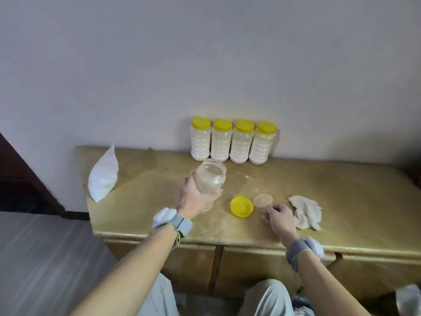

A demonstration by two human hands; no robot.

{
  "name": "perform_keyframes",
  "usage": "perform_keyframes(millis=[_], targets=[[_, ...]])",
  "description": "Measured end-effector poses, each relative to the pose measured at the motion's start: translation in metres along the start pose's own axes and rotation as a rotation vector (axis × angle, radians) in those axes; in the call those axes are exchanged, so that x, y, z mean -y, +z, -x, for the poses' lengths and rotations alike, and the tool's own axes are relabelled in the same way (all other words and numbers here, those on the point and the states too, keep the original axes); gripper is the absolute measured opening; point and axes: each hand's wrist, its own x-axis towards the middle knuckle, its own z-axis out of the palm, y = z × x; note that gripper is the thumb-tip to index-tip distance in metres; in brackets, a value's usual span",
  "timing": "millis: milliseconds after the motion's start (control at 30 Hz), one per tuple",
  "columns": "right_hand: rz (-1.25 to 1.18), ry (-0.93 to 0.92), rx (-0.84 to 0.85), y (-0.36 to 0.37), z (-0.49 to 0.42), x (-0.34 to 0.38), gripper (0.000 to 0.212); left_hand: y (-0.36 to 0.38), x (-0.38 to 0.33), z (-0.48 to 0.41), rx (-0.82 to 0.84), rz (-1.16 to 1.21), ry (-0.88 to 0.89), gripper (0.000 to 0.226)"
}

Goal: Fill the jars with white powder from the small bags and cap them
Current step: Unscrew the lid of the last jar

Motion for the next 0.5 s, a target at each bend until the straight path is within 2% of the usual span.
perform_keyframes(millis=[100, 233, 400, 500], targets=[[0.057, -0.060, -0.097, 0.002, 0.009, -0.007, 0.016, 0.020, 0.000, 0.005, -0.027, 0.144, -0.011, 0.080], [0.146, -0.174, -0.148, 0.007, 0.016, -0.007, 0.018, 0.030, 0.002, 0.011, -0.007, 0.108, 0.010, 0.079], [0.211, -0.227, -0.149, 0.006, 0.023, -0.006, 0.015, 0.028, 0.014, 0.013, 0.184, -0.088, -0.047, 0.079], [0.299, -0.303, -0.078, 0.011, 0.034, -0.002, 0.014, 0.016, 0.030, 0.015, 0.254, -0.219, -0.052, 0.071]])
